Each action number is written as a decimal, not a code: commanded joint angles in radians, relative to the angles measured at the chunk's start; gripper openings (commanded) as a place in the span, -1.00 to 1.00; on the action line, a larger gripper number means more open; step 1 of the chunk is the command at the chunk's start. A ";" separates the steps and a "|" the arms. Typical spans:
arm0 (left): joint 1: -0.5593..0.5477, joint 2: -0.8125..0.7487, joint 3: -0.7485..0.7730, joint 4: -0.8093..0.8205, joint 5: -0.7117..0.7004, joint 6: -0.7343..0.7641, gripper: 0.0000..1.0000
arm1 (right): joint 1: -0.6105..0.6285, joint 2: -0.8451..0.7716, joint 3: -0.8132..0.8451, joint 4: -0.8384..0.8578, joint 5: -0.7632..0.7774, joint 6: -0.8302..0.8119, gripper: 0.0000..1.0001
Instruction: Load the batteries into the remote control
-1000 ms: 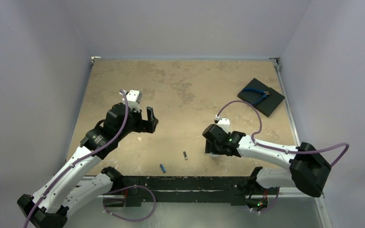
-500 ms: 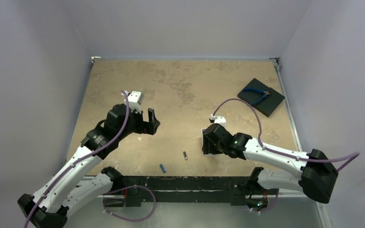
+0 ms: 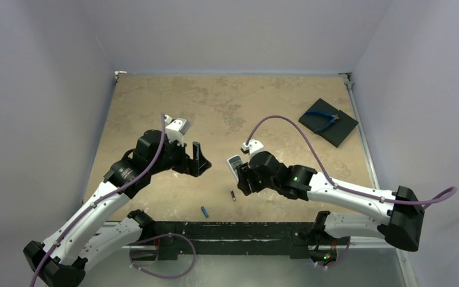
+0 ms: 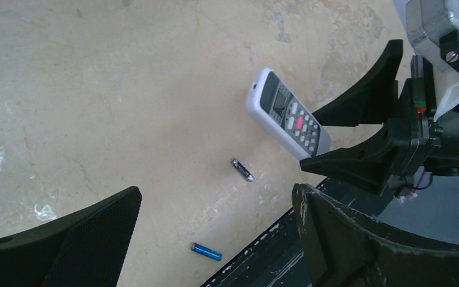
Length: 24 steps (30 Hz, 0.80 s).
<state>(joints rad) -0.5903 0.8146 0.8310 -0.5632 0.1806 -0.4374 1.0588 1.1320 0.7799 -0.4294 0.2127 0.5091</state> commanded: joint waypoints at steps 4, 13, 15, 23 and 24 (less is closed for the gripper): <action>-0.002 0.000 0.037 0.007 0.140 -0.017 0.98 | 0.045 -0.023 0.080 0.042 -0.097 -0.206 -1.00; -0.002 0.013 -0.008 0.042 0.224 -0.083 0.96 | 0.121 -0.082 0.089 0.045 -0.107 -0.417 -1.00; -0.002 0.014 -0.020 0.057 0.243 -0.105 0.95 | 0.137 -0.088 0.095 0.044 -0.104 -0.474 -1.00; -0.002 0.012 -0.087 0.127 0.346 -0.194 0.81 | 0.171 -0.082 0.098 0.098 -0.124 -0.621 -1.00; -0.002 0.011 -0.096 0.132 0.356 -0.200 0.77 | 0.171 -0.076 0.103 0.099 -0.123 -0.628 -1.00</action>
<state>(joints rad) -0.5903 0.8284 0.7650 -0.5011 0.4591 -0.5823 1.2190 1.0584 0.8322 -0.3969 0.1078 -0.0177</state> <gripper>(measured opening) 0.914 0.615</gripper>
